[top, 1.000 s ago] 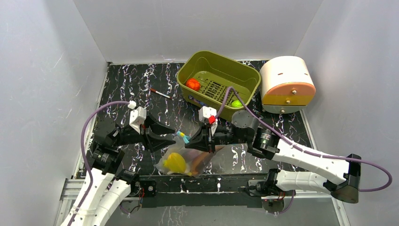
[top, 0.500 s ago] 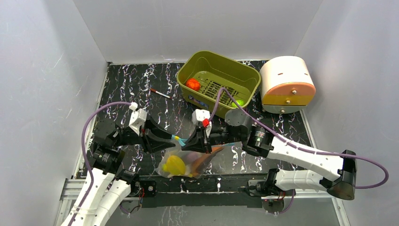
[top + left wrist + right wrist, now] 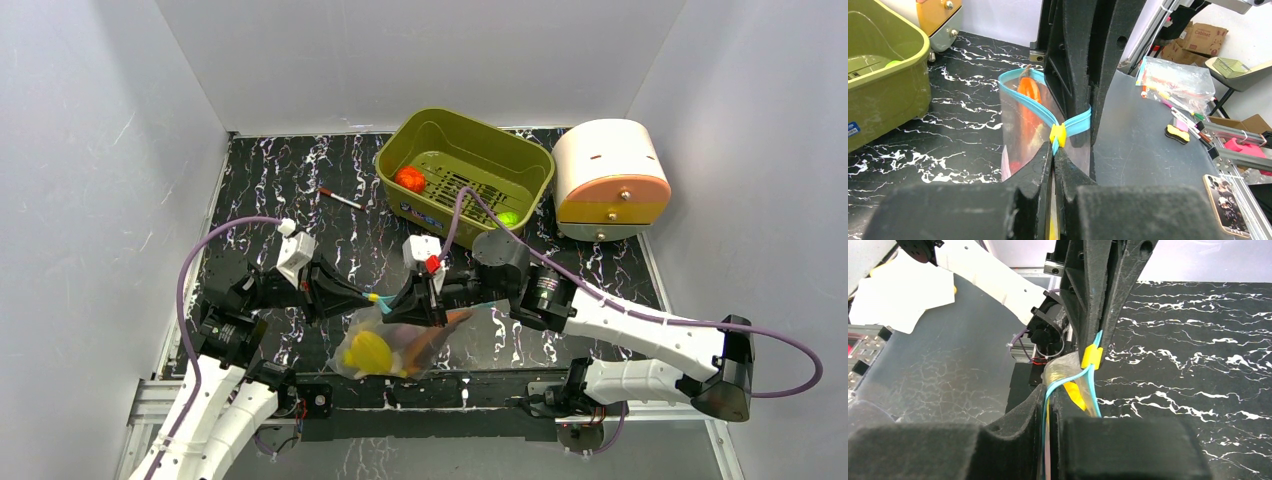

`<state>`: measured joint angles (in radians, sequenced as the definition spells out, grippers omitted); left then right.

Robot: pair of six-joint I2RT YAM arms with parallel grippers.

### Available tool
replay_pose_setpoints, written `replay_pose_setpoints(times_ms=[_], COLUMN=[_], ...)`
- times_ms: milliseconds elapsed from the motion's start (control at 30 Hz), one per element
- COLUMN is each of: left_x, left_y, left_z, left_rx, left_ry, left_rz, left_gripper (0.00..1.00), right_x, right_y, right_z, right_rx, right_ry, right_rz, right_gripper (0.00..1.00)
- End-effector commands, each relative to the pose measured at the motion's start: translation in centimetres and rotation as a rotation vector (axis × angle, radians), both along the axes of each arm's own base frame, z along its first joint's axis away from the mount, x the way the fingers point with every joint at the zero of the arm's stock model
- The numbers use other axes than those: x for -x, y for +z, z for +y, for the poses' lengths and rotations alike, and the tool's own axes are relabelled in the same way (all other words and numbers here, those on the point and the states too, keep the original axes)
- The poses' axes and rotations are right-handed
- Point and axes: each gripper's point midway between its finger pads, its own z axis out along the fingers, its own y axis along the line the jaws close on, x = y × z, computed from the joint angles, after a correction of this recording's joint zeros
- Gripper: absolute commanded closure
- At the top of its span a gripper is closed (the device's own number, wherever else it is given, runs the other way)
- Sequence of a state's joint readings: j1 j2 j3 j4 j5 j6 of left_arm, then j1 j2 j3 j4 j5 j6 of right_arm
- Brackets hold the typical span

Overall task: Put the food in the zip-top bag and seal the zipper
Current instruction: Zip the zipper food storage bag at the center of the board.

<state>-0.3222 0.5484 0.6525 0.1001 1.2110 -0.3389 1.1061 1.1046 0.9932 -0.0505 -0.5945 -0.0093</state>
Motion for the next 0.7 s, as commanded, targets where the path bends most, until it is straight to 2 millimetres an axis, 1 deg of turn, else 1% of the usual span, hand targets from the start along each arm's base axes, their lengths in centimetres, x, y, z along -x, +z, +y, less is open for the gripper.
replay_pose_setpoints(times_ms=[0,100,133,233,333,433,500,667], left_x=[0.4,0.4,0.4,0.3,0.1,-0.2,-0.3,-0.5], left_y=[0.8,0.6,0.7,0.9,1.0,1.2,1.3,1.1], left_z=[0.2,0.2,0.2,0.2,0.2,0.1,0.1,0.2], left_rx=[0.008,-0.002,-0.002,0.001,0.006,0.010,0.011,0.003], left_ry=[-0.010,-0.015,-0.015,-0.002,0.003,0.014,0.022,0.037], left_rz=[-0.084,-0.087,-0.092,-0.109,-0.105,-0.108,-0.112,-0.110], left_gripper=[1.00,1.00,1.00,1.00,1.00,1.00,1.00,1.00], right_x=[-0.9,-1.5,-1.6,-1.6,-2.2,-2.3,-2.6,-3.0], right_y=[4.1,4.1,4.5,6.2,7.6,8.2,8.0,6.4], right_z=[0.1,-0.8,-1.1,-2.1,-2.7,-2.3,-1.7,0.0], right_rx=[-0.094,-0.076,-0.079,-0.103,-0.118,-0.114,-0.089,-0.016], right_ry=[-0.056,-0.116,-0.133,-0.170,-0.219,-0.221,-0.228,-0.217], right_rz=[-0.055,-0.047,-0.044,-0.042,-0.028,-0.004,0.025,0.073], right_gripper=[0.84,0.71,0.69,0.68,0.67,0.66,0.66,0.66])
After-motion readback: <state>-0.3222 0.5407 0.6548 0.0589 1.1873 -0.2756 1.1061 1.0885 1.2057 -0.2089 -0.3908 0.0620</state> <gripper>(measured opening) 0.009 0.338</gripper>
